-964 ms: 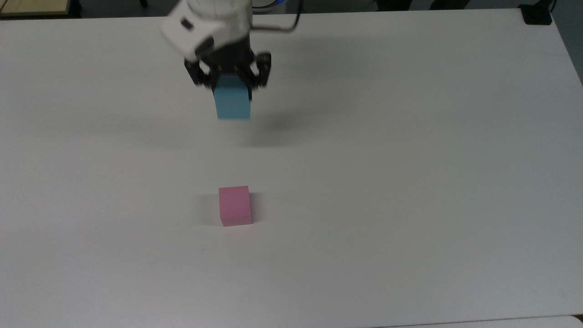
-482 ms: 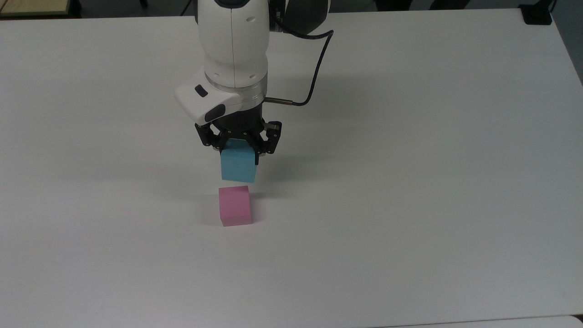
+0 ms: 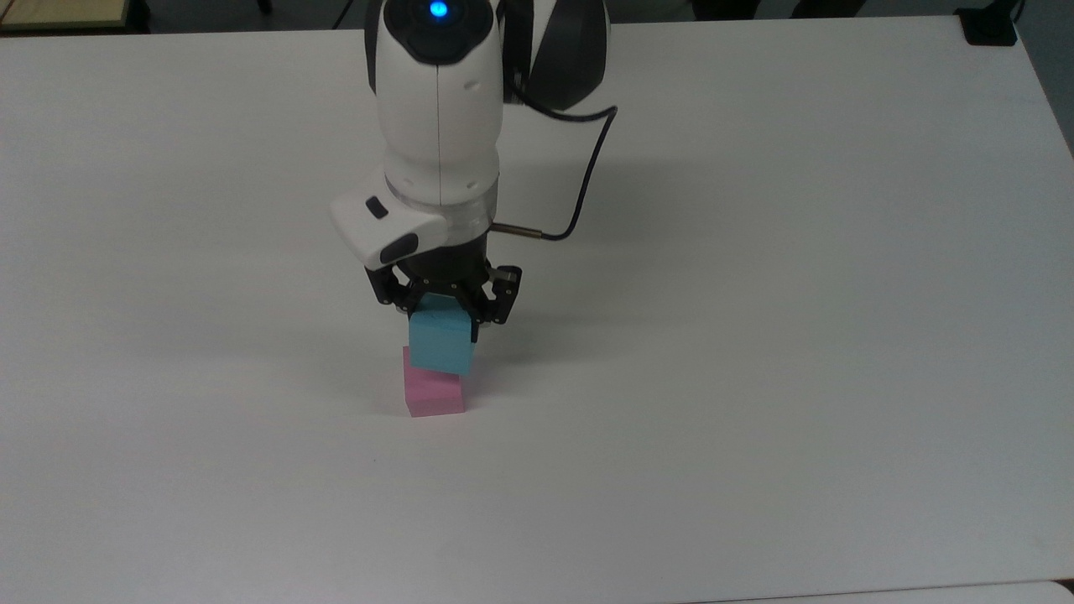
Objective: Put blue cube on pink cube
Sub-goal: 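Carry the light-blue cube over the pink cube and lower it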
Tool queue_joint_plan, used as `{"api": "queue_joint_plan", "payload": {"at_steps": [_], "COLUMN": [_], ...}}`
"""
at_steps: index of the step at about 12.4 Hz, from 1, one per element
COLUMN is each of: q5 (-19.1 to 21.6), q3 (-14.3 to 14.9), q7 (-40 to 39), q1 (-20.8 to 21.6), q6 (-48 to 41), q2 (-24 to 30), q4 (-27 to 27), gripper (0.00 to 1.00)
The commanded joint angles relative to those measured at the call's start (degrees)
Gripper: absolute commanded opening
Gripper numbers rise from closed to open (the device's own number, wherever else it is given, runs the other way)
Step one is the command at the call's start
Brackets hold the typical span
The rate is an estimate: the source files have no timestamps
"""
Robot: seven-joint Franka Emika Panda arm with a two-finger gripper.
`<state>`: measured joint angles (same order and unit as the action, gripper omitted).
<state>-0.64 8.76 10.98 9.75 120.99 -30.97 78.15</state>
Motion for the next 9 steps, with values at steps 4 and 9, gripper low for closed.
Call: {"api": "queue_joint_plan", "payload": {"at_steps": [4,9], "q5": [0.29,0.38], "q3": [0.47,0.82], "q7": [2.82,2.47], "q1": [0.35,-0.08], "q6": [4.34,3.9], "q2": [-4.89,-4.71], "q4": [-1.77,-1.59], "gripper": [0.47,0.56]}}
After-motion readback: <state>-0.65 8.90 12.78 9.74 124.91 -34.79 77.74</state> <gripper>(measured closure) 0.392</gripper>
